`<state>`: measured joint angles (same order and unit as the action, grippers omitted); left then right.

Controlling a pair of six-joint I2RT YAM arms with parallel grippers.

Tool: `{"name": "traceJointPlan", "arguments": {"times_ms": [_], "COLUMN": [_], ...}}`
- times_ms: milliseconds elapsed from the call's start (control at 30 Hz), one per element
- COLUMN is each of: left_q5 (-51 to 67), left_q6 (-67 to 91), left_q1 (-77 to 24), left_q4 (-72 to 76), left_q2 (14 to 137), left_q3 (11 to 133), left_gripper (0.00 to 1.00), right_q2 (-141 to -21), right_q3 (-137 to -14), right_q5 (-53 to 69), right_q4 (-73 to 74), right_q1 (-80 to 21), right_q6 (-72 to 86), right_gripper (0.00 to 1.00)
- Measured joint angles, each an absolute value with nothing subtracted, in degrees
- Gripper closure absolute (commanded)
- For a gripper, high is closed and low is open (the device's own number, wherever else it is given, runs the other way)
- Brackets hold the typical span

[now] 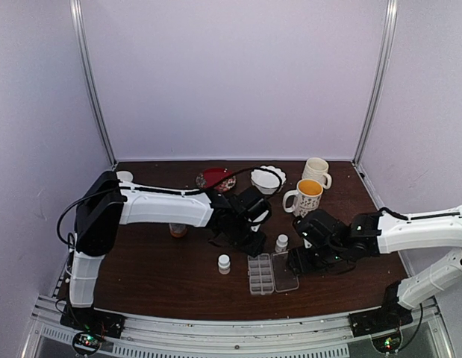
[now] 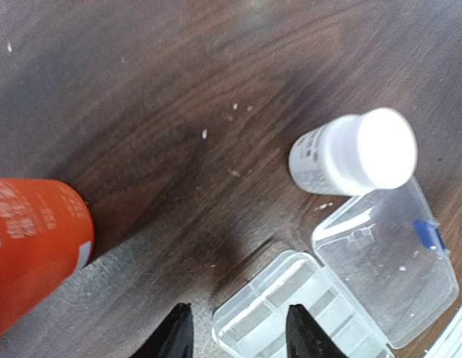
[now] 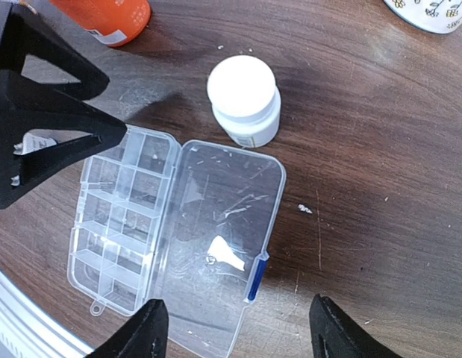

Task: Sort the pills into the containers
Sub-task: Adjust the lid of the pill container on the pill container, then place the pill bottle at the center of the board.

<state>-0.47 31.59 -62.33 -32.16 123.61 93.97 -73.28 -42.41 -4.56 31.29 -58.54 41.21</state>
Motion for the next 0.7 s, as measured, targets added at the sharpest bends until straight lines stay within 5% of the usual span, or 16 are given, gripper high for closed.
{"name": "traceJointPlan", "arguments": {"times_ms": [700], "left_q5": [-12.19], "left_q6": [31.24], "left_q1": [-61.93], "left_q4": [-39.62], "left_q2": [98.24], "left_q3": [84.86], "left_gripper": [0.13], "right_q2": [-58.83], "right_q3": [-41.95], "right_q5": [-5.93], "right_q4": [20.78], "right_q1": [-58.52], "right_q6": [35.79], "right_gripper": [0.32]}}
